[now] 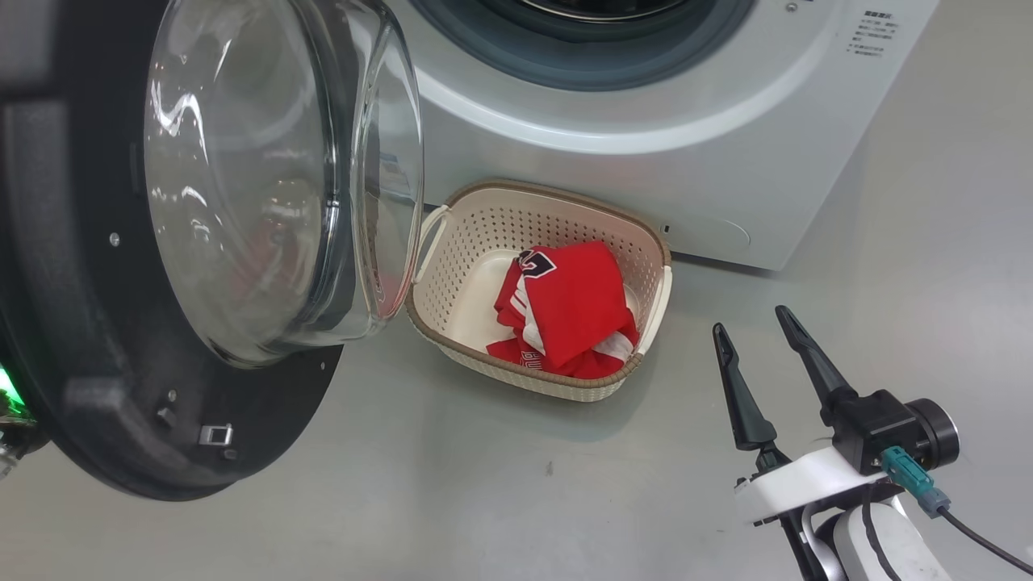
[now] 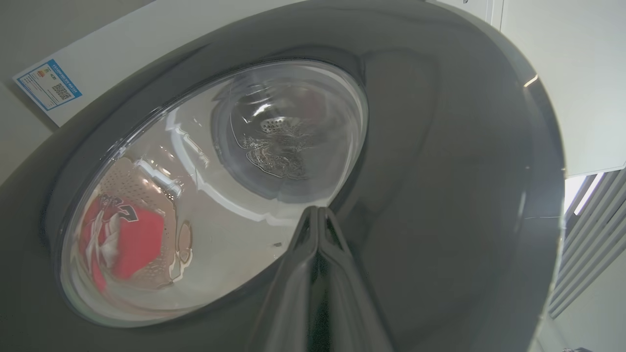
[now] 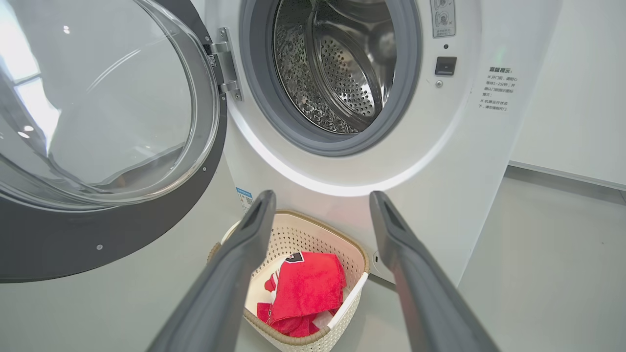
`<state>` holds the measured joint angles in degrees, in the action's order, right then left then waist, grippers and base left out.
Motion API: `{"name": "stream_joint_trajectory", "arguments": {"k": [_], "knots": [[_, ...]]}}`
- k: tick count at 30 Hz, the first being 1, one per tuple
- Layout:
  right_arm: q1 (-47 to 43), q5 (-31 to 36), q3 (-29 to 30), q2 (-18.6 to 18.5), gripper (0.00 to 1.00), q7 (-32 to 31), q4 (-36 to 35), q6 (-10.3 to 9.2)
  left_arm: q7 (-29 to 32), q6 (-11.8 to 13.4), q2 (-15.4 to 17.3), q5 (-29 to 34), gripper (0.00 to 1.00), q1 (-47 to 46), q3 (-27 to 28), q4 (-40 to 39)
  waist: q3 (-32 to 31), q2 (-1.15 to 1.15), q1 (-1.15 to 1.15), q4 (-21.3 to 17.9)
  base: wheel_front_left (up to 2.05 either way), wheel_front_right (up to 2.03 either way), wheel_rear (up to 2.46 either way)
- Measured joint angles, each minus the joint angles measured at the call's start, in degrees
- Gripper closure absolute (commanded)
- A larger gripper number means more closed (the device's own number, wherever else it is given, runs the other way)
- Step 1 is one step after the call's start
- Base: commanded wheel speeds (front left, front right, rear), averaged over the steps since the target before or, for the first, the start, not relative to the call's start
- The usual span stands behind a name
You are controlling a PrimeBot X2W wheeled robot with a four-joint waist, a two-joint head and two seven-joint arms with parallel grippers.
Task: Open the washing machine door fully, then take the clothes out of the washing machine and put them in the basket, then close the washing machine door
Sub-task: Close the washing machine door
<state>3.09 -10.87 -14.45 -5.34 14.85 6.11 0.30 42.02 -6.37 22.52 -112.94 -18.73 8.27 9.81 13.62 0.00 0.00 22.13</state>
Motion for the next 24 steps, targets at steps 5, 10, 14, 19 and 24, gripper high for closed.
{"name": "stream_joint_trajectory", "arguments": {"k": [5,10,14,19,24], "knots": [[0.5,0.0,0.4,0.1,0.0,0.0,-0.1,-0.03,1.4,-0.1,-0.3,0.0,1.0,0.5,-0.5,-2.4,0.6,0.0,0.0,-1.4,0.0,0.0,0.0],[1.6,-0.1,0.6,0.5,0.0,0.0,-0.3,-0.45,2.7,-0.4,-1.0,0.0,1.0,1.2,-1.1,-4.4,1.0,0.0,0.0,-3.1,0.0,0.0,0.0],[2.3,-0.1,0.6,0.8,0.0,0.0,-0.5,-0.45,3.4,-0.4,-1.4,0.0,1.0,1.5,-1.7,-5.5,1.2,0.0,0.0,-4.6,0.0,0.0,0.0],[2.6,-0.2,0.5,1.1,0.0,0.0,-0.8,-0.45,3.9,-0.5,-1.6,0.0,1.0,2.1,-2.5,-7.1,1.2,0.0,0.0,-6.3,0.0,0.0,0.0],[2.7,-0.6,0.5,1.5,0.0,0.0,-0.8,-0.45,4.3,-0.5,-1.8,0.1,1.0,2.7,-2.9,-8.8,1.0,0.0,0.0,-8.7,0.0,0.0,0.0]]}}
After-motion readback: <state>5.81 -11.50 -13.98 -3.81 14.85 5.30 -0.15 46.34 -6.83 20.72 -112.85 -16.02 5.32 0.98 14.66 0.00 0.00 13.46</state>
